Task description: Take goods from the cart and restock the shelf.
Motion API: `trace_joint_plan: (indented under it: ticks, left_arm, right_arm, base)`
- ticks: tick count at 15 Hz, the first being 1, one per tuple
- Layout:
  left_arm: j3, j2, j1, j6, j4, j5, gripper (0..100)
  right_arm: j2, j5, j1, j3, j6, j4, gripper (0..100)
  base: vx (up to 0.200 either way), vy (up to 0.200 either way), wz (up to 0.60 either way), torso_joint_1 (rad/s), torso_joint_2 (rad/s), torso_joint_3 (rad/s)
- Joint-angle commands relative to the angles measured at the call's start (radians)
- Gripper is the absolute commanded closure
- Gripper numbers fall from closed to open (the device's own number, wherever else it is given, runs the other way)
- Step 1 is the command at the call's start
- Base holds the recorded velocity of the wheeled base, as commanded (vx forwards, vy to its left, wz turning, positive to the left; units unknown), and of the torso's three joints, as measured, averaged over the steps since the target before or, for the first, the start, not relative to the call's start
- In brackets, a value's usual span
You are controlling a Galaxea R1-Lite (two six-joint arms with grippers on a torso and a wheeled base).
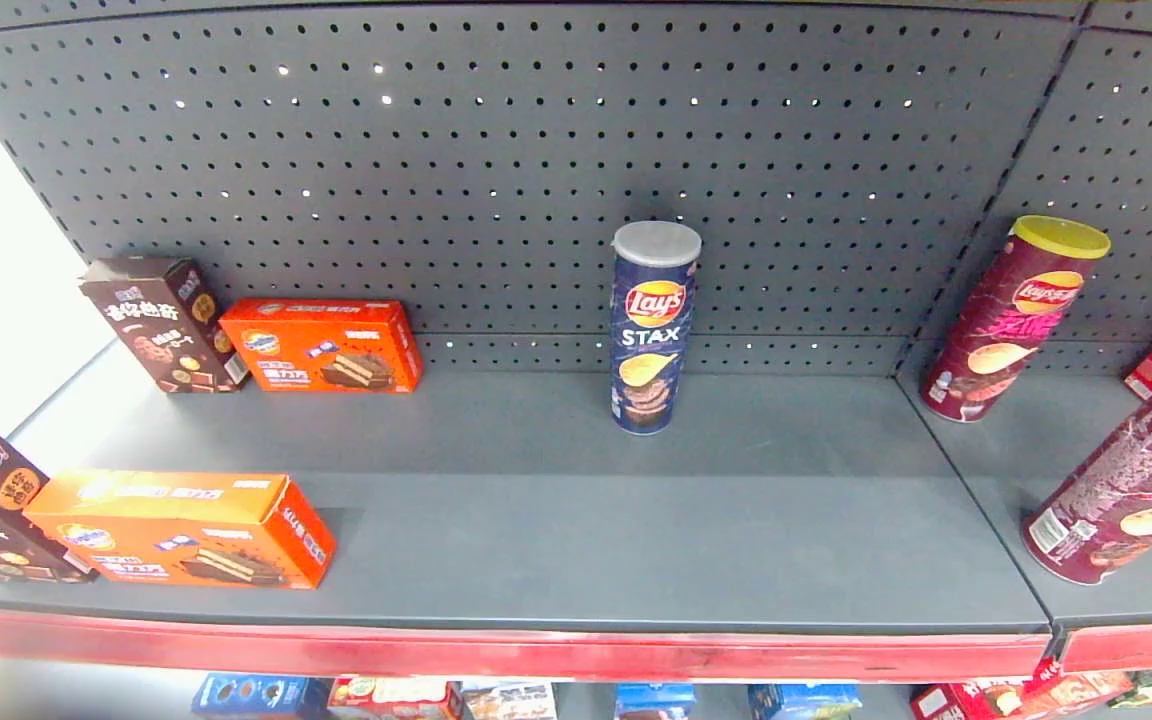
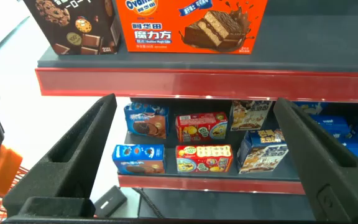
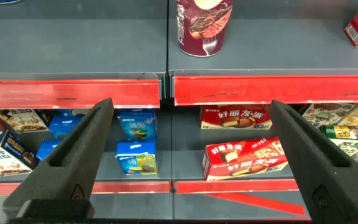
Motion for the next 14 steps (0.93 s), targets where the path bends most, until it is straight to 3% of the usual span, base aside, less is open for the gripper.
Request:
trace_joint_plan:
  ticks: [1, 10, 14]
  left_arm:
    - [0.0, 0.001, 0.001, 0.0, 0.0, 0.0, 0]
    - [0.0, 0.001, 0.0, -0.002, 0.0, -0.002, 0]
    - [0.0, 0.001, 0.0, 0.0, 0.0, -0.003, 0]
  right_arm:
    - [-0.001, 0.0, 0.0, 0.0, 0.0, 0.0, 0]
    - [-0.001, 0.001, 0.0, 0.0, -0.006, 0.0, 0]
    - [-0.001, 0.0, 0.0, 0.0, -0.005, 0.0, 0]
  base:
    - [0.0, 0.0, 0.0, 0.0, 0.0, 0.0]
    - [0.0, 0.0, 0.0, 0.0, 0.0, 0.0]
    - [0.0, 0.0, 0.6, 0.004, 0.0, 0.002]
